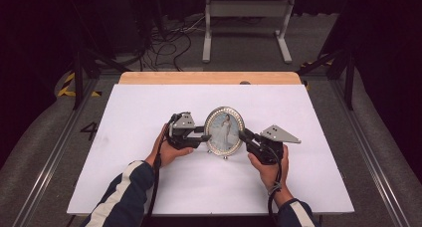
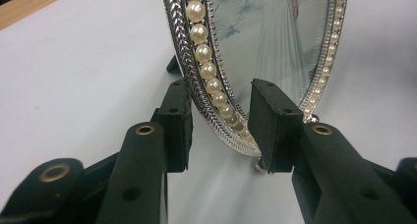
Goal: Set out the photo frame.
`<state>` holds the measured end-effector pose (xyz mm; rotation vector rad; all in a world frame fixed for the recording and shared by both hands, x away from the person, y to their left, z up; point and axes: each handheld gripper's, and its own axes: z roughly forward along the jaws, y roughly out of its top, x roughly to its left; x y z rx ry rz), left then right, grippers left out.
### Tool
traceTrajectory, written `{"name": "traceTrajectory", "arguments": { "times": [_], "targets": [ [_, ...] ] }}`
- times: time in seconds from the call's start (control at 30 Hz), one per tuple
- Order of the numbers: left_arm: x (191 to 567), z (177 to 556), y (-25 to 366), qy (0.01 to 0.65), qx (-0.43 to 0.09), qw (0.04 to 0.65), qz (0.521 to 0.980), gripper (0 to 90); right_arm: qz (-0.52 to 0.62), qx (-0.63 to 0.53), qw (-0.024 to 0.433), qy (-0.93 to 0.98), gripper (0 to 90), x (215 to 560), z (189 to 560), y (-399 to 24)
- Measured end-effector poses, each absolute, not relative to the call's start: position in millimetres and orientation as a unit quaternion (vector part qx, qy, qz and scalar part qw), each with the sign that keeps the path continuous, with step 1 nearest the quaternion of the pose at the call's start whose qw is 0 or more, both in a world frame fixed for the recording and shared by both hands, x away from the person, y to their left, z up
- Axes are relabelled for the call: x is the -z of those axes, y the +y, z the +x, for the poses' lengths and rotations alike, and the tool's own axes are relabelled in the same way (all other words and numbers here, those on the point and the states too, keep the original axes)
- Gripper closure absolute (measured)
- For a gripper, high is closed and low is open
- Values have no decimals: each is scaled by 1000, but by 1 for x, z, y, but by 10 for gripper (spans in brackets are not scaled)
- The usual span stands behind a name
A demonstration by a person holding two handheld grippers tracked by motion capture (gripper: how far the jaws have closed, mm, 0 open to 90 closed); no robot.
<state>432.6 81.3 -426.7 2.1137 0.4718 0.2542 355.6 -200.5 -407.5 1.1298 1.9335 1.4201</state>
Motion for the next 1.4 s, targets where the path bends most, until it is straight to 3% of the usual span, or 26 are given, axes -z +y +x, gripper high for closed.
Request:
{"name": "traceTrajectory", "arguments": {
  "times": [0.2, 0.5, 0.77, 1.4],
  "targets": [
    [424, 434, 80, 204, -114, 482, 844, 550, 411, -517, 247, 709, 714, 407, 353, -202],
    [421, 444, 81, 227, -106, 508, 824, 454, 404, -498, 243, 728, 716, 410, 343, -203],
    [422, 444, 75, 197, -93, 505, 835, 598, 406, -486, 235, 738, 748, 418, 348, -199],
    [419, 434, 88, 199, -102, 487, 844, 681, 409, -487, 219, 740, 744, 419, 360, -196]
  ]
}}
